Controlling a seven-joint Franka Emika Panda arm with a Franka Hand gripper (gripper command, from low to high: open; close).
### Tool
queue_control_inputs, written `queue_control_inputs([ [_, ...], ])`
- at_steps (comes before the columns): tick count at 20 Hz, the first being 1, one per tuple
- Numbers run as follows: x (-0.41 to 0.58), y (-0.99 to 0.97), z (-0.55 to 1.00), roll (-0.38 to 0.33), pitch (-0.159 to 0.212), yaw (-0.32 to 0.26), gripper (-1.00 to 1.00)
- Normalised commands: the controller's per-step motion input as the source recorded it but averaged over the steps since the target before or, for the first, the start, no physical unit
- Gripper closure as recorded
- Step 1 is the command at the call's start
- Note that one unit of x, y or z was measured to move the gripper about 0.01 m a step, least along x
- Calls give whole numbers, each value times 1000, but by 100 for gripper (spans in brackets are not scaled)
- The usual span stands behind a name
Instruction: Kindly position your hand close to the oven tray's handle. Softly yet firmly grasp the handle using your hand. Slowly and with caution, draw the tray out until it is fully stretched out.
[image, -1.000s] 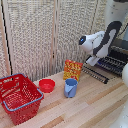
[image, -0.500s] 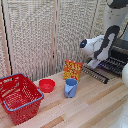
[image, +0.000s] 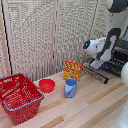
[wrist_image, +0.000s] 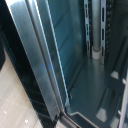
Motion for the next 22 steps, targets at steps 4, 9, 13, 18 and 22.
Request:
queue_control_inputs([
  [4, 0, -158, 16, 32, -1, 9, 100],
  [9, 0, -27, 5, 26, 0, 15, 100],
  [13, 0, 0, 0, 8, -2, 25, 100],
  [18, -19, 0, 0, 0, 0, 17, 100],
  [22, -69, -28, 0, 3, 0, 0, 100],
])
